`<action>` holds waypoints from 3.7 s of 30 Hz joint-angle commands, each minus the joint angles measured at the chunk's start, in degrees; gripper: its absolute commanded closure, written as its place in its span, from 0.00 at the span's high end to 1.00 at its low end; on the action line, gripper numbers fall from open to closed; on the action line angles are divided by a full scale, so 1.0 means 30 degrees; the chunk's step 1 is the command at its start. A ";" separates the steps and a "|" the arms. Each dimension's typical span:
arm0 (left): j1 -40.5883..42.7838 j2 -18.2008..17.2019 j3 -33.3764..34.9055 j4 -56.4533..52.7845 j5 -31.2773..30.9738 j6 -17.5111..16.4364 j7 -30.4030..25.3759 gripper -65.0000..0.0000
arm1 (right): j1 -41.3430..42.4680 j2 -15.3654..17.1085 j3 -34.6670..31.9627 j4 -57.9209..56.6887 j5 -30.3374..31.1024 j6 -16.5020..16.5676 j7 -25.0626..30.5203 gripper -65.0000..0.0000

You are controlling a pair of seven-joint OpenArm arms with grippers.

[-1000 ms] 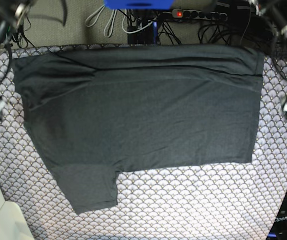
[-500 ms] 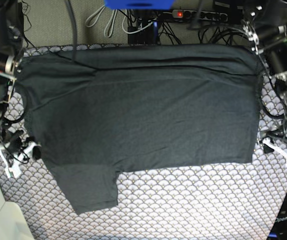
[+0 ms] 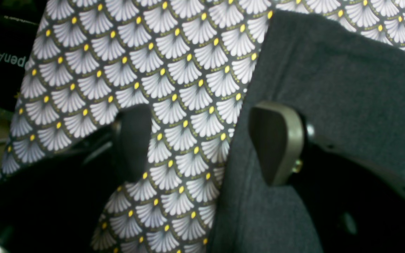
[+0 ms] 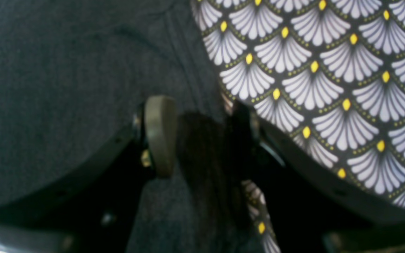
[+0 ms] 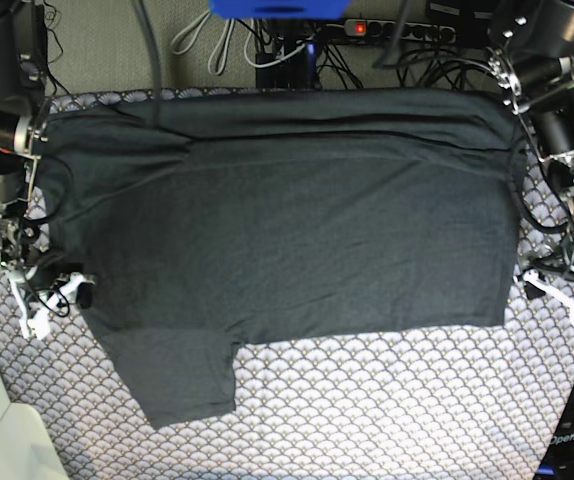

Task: Fold the T-shirt properly
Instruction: 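Open both grippers and move them toward the shirt's side edges, then lower both grippers and pinch the shirt's side edges, then lift the side edges and fold the hem half over the collar fold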

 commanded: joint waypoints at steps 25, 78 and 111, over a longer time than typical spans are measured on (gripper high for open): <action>-0.0647 0.0365 0.0042 -0.3845 -0.0216 -0.0060 -0.2767 0.70 | -0.0995 -0.0040 -0.0955 0.0342 0.0264 0.0179 0.0214 0.00; -0.1555 0.1068 0.3207 -0.3786 -0.0069 -0.0001 -0.5053 0.00 | -0.1816 -0.0069 -0.0896 0.3390 0.0323 0.0179 -0.0870 0.00; 0.2254 0.1244 0.2035 0.4477 -0.0216 -0.0089 -0.1273 0.00 | -0.6416 -0.1476 0.4906 1.2621 0.0352 0.1571 -0.1954 0.00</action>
